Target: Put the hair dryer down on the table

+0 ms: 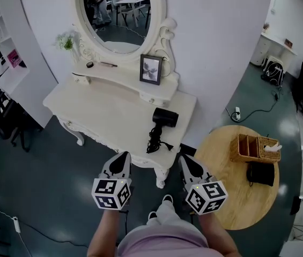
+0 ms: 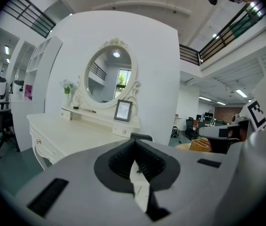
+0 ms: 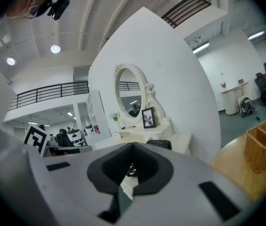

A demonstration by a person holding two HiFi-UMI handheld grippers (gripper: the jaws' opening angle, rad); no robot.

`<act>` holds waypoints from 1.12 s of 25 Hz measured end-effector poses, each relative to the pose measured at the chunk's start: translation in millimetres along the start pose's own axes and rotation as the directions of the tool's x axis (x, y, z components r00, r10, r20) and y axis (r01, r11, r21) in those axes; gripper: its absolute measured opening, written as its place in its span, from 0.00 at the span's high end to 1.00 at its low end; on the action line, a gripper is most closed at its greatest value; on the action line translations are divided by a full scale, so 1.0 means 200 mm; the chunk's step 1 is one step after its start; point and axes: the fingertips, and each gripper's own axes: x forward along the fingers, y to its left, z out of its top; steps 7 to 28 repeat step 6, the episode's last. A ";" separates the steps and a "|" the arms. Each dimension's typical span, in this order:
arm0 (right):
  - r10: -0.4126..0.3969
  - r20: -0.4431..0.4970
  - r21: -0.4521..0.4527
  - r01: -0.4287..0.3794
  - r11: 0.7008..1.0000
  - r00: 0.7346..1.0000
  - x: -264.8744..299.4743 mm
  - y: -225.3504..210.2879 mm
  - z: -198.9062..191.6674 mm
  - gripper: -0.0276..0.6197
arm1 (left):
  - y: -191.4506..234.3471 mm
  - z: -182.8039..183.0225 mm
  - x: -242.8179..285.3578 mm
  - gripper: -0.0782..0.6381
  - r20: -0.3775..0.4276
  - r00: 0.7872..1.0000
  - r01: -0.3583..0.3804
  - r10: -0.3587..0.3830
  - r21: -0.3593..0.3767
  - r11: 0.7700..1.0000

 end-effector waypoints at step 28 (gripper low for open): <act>-0.002 -0.003 -0.002 0.002 1.000 1.000 0.01 -0.03 0.00 0.95 | -0.02 0.00 0.03 0.89 -0.004 1.000 0.000 0.000 0.000 1.000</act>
